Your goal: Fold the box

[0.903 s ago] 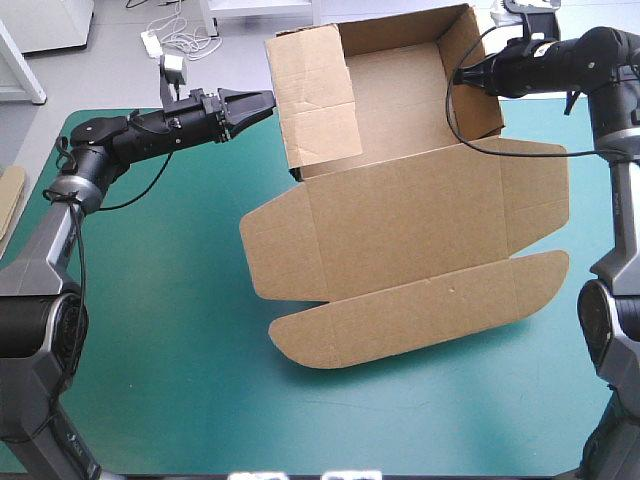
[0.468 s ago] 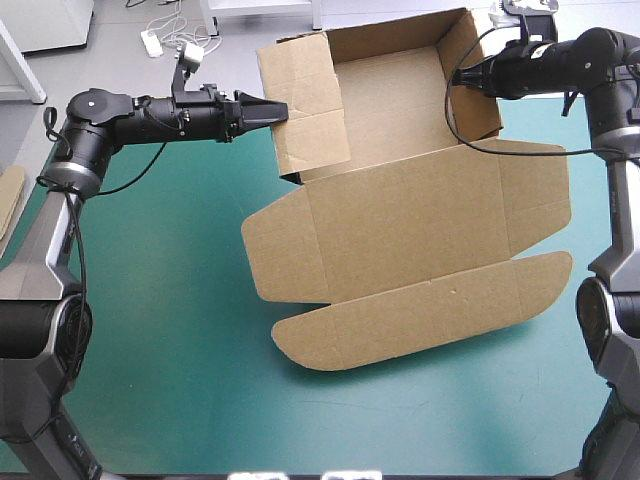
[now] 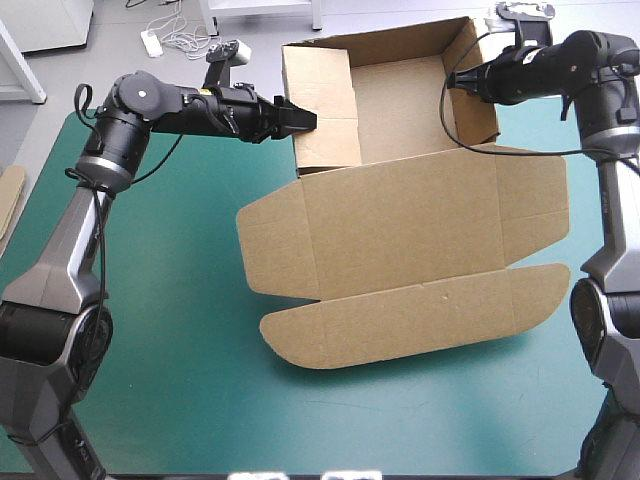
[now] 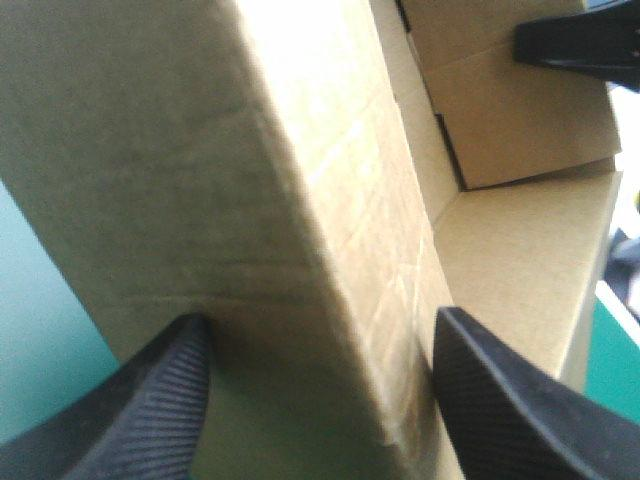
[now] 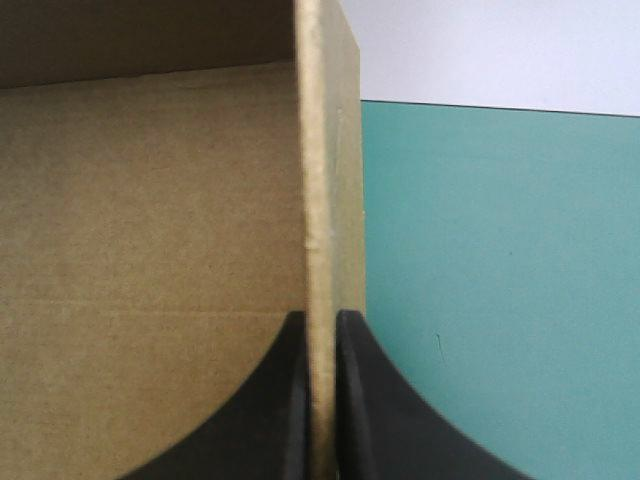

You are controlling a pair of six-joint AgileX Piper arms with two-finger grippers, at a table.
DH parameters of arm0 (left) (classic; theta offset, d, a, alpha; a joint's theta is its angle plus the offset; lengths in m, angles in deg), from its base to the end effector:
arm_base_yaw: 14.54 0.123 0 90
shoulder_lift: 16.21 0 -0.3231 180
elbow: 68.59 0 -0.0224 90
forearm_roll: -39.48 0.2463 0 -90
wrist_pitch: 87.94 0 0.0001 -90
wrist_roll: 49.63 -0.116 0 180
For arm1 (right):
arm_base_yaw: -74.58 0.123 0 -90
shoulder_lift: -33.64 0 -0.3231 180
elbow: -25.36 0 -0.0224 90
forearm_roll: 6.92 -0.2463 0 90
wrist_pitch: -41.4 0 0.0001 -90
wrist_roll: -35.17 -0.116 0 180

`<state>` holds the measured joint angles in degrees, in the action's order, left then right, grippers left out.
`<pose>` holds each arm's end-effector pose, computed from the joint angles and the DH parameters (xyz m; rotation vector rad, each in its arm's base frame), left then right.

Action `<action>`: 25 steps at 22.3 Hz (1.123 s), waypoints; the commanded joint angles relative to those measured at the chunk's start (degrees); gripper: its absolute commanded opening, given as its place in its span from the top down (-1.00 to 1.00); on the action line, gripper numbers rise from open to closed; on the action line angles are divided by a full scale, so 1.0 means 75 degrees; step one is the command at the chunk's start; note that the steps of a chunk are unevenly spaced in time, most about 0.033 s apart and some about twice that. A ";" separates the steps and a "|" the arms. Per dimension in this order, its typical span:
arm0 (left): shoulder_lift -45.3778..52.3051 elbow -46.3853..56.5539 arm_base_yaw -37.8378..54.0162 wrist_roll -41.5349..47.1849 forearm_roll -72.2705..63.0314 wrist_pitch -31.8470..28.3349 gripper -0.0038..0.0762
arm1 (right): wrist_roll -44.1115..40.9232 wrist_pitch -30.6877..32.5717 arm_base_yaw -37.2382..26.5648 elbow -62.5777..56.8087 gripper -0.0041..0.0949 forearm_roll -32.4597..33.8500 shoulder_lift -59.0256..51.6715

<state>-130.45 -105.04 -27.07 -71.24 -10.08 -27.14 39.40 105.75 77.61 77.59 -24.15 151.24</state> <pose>0.4106 -0.1702 0.4393 0.4918 2.1472 -1.0032 0.4492 0.0548 0.4624 -0.1386 2.2375 0.3641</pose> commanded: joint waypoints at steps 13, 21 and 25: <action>0.0200 -0.1012 -0.0476 0.2364 0.3809 0.0203 -0.12 | -0.0783 0.0020 0.1008 0.0218 0.94 0.0589 -0.0035; -0.0306 -0.1083 -0.0512 0.2616 0.3831 0.1433 -0.07 | -0.1280 -0.0385 0.1157 0.0218 0.94 0.0668 -0.0035; -0.0306 -0.1227 -0.0766 0.2784 0.4843 0.1293 -0.01 | -0.1265 -0.0112 0.1172 0.0207 0.94 0.0668 -0.0035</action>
<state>-136.07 -111.83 -31.47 -51.39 23.65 -16.42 30.88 107.43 86.22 77.59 -17.51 154.42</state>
